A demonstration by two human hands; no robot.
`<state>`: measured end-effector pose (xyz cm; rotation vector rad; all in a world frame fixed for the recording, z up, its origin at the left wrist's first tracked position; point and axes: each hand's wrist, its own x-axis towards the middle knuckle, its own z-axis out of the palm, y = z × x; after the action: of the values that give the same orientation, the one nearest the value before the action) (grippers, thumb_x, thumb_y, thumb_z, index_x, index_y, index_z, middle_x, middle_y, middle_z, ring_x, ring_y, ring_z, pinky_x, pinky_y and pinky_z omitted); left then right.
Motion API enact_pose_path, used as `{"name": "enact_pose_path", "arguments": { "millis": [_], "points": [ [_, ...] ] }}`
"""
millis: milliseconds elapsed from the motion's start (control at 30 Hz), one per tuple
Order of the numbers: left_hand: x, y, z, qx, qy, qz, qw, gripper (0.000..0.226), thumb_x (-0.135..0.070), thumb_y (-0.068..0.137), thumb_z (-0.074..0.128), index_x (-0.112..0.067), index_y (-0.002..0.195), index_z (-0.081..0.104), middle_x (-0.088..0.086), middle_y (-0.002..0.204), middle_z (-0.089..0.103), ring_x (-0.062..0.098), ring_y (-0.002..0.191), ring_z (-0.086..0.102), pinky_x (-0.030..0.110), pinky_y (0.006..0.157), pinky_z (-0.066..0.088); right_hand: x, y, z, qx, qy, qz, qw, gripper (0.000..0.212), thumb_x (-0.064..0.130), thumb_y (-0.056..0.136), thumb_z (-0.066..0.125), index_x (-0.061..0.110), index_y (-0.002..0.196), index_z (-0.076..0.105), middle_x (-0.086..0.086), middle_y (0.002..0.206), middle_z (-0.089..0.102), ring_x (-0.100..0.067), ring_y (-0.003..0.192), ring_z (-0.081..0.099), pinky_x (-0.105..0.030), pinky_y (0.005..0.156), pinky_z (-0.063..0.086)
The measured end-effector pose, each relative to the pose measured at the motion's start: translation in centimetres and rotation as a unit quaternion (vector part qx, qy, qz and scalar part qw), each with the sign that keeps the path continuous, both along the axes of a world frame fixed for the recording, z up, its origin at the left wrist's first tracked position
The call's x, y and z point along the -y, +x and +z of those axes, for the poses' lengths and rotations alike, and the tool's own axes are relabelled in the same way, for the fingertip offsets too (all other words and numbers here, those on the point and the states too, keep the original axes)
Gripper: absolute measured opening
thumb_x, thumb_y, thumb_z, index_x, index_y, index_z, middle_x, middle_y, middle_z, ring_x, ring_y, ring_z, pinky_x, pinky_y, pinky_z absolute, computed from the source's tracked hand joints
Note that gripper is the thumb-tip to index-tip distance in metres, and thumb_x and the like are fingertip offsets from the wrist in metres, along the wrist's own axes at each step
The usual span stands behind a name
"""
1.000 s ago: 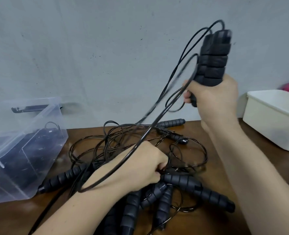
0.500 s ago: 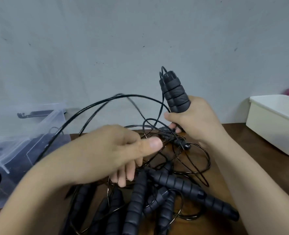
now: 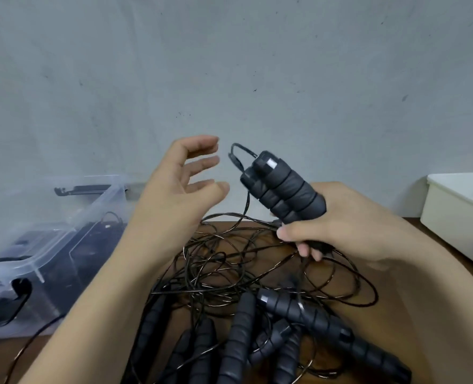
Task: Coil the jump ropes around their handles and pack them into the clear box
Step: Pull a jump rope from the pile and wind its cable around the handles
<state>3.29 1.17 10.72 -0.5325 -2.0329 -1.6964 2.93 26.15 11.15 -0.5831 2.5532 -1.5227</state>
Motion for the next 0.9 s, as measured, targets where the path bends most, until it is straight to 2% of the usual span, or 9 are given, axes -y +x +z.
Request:
{"name": "enact_pose_path", "arguments": {
  "millis": [100,200,300,433,500,567,733,833,900],
  "points": [
    [0.2,-0.5,-0.4,-0.044,-0.118,0.012,0.992,0.053,-0.005,0.1,0.062,-0.037,0.142,0.058,-0.024,0.149,0.056,-0.004,0.145,0.044,0.037,0.123,0.035,-0.2,0.6,0.4,0.046,-0.001,0.086,0.995,0.022,0.007,0.09,0.083,-0.001,0.102,0.067,-0.017,0.069,0.065,-0.03,0.062,0.056,-0.036,0.057,0.047],
    [0.5,0.0,-0.4,-0.031,-0.145,-0.012,0.989,0.035,-0.013,0.101,0.053,-0.031,0.127,0.071,-0.022,0.137,0.066,-0.005,0.141,0.048,0.032,0.119,0.034,-0.6,0.8,0.6,0.091,-0.037,0.156,0.983,0.029,0.006,0.087,0.08,0.0,0.114,0.072,-0.017,0.068,0.061,-0.028,0.061,0.054,-0.03,0.051,0.046],
    [1.0,0.4,-0.4,-0.016,-0.111,-0.081,0.99,0.027,-0.029,0.098,0.052,-0.007,0.09,0.067,-0.007,0.092,0.071,0.013,0.097,0.063,0.032,0.091,0.046,-0.9,1.0,0.7,0.113,-0.051,0.202,0.972,0.019,0.003,0.087,0.077,0.001,0.106,0.072,-0.015,0.067,0.062,-0.026,0.058,0.053,-0.029,0.048,0.044],
    [1.1,0.2,-0.6,-0.042,-0.063,-0.044,0.996,0.043,-0.046,0.101,0.059,-0.018,0.069,0.053,0.008,0.06,0.043,0.023,0.059,0.039,0.032,0.059,0.033,-0.1,1.4,1.2,0.12,-0.11,0.211,0.964,0.009,0.021,0.099,0.071,0.016,0.105,0.074,-0.012,0.085,0.074,-0.014,0.053,0.059,-0.024,0.047,0.045],
    [1.3,-0.1,-0.6,-0.056,-0.049,-0.03,0.997,0.05,-0.057,0.099,0.059,-0.019,0.067,0.05,0.021,0.063,0.032,0.025,0.058,0.027,0.036,0.057,0.022,0.7,0.8,1.4,0.134,-0.144,0.119,0.973,0.039,0.042,0.109,0.054,0.012,0.128,0.07,-0.018,0.088,0.07,-0.008,0.045,0.057,-0.017,0.046,0.043],
    [1.7,-0.4,-0.4,-0.058,-0.046,-0.04,0.996,0.062,-0.071,0.093,0.061,-0.015,0.069,0.056,0.022,0.063,0.031,0.021,0.057,0.026,0.031,0.055,0.02,0.8,0.8,1.4,0.158,-0.157,0.078,0.972,0.063,0.052,0.11,0.044,-0.002,0.128,0.07,-0.02,0.082,0.067,-0.012,0.041,0.056,-0.019,0.043,0.044],
    [2.1,-0.1,-0.1,0.014,-0.084,-0.119,0.989,0.038,-0.047,0.092,0.073,-0.01,0.098,0.076,0.005,0.074,0.069,0.017,0.051,0.06,0.021,0.045,0.038,0.9,2.2,0.6,0.152,-0.159,0.157,0.963,0.058,0.063,0.102,0.053,0.015,0.124,0.077,-0.025,0.108,0.076,-0.027,0.068,0.067,-0.036,0.057,0.058],
    [2.1,0.2,0.1,0.01,-0.092,-0.084,0.992,0.029,-0.038,0.089,0.075,-0.012,0.099,0.079,-0.003,0.063,0.065,0.011,0.048,0.054,0.016,0.048,0.036,1.4,2.2,0.6,0.119,-0.134,0.12,0.976,0.05,0.065,0.102,0.058,0.023,0.118,0.08,-0.02,0.108,0.078,-0.032,0.078,0.071,-0.046,0.075,0.061],
    [1.7,0.5,0.1,-0.003,-0.102,-0.066,0.993,0.023,-0.039,0.087,0.069,-0.018,0.093,0.078,-0.011,0.053,0.055,0.003,0.048,0.044,0.014,0.051,0.034,1.5,2.5,0.6,0.092,-0.128,0.111,0.981,0.045,0.062,0.1,0.056,0.026,0.113,0.081,-0.019,0.105,0.078,-0.029,0.076,0.069,-0.041,0.067,0.059]
  ]
}}
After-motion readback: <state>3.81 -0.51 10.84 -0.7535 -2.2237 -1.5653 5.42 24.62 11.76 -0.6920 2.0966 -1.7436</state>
